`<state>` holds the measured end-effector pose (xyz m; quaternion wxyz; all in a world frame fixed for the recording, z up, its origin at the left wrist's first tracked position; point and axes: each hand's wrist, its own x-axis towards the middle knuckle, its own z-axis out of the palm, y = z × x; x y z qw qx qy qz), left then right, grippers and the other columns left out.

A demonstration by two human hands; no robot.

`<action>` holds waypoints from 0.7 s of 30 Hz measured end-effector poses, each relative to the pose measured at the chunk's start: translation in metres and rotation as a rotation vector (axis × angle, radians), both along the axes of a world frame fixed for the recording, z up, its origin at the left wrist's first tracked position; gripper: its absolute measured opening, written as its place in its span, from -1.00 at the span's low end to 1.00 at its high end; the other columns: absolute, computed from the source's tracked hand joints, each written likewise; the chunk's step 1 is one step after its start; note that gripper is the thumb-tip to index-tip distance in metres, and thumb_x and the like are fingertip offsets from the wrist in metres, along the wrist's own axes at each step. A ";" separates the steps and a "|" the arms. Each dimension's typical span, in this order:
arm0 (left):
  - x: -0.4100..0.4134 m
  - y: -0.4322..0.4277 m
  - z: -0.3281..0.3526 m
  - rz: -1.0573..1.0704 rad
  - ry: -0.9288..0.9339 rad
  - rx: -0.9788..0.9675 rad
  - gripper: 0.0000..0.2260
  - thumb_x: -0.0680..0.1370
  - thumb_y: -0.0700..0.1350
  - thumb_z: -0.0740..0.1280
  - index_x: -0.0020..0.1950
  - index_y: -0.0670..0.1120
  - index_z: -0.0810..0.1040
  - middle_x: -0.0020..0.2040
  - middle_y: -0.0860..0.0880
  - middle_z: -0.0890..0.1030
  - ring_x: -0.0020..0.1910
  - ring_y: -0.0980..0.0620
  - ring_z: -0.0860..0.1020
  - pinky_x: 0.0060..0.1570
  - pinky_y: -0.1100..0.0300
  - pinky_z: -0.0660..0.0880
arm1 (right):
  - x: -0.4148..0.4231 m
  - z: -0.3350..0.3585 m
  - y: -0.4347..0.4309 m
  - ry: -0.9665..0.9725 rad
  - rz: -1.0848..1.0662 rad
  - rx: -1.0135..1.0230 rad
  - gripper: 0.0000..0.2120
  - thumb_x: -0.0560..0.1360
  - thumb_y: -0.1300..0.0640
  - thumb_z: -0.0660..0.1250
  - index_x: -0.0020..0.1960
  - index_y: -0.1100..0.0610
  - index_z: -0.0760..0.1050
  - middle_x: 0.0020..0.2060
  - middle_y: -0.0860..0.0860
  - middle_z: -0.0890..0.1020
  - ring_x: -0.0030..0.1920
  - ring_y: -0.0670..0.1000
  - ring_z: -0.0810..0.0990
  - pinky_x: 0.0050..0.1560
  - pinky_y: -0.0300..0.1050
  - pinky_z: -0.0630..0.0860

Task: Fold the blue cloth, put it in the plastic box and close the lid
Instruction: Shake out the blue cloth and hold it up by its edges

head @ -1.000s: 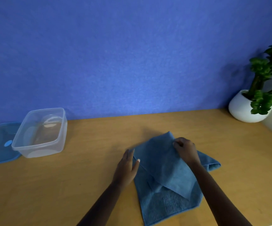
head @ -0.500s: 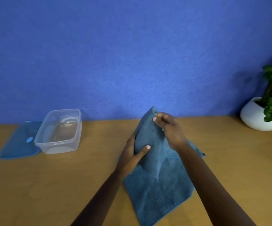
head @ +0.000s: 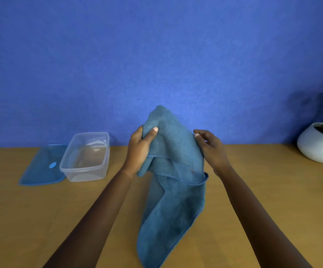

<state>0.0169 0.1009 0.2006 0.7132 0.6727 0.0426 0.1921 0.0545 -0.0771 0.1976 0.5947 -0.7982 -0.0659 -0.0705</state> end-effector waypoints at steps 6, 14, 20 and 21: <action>0.000 0.012 0.029 0.029 -0.010 -0.226 -0.86 0.58 -0.14 0.23 -0.06 -0.16 0.54 -0.08 -0.15 0.60 -0.02 -0.11 0.56 0.03 -0.03 0.50 | -0.018 -0.010 0.006 0.140 0.109 0.003 -0.82 0.58 0.00 0.16 0.00 0.00 0.53 0.05 0.07 0.63 0.24 0.13 0.51 0.20 0.02 0.46; 0.004 0.006 0.045 0.163 0.088 -0.346 -0.84 0.56 -0.15 0.26 0.03 -0.23 0.51 -0.02 -0.23 0.57 -0.03 -0.14 0.56 -0.03 -0.01 0.53 | -0.045 -0.010 0.041 -0.007 0.396 -0.308 -0.25 0.39 -0.16 0.38 0.49 0.02 0.19 0.44 -0.11 0.32 0.43 -0.14 0.28 0.40 -0.18 0.26; 0.009 0.009 0.045 0.068 0.195 -0.302 -0.80 0.60 -0.05 0.18 -0.14 -0.12 0.48 -0.21 -0.06 0.54 -0.26 0.02 0.54 -0.29 0.18 0.51 | -0.033 -0.006 0.060 -0.272 0.136 -0.348 -0.83 0.53 0.20 0.26 -0.23 0.09 0.52 -0.41 -0.11 0.53 -0.38 -0.27 0.49 -0.37 -0.42 0.34; 0.009 0.008 0.044 0.003 0.207 -0.273 -0.78 0.61 -0.04 0.15 -0.13 -0.10 0.49 -0.23 -0.03 0.55 -0.28 0.05 0.54 -0.37 0.25 0.54 | -0.031 -0.002 0.062 -0.274 0.094 -0.334 -0.68 0.53 0.21 0.26 -0.38 0.02 0.39 -0.52 -0.14 0.40 -0.47 -0.25 0.44 -0.44 -0.38 0.30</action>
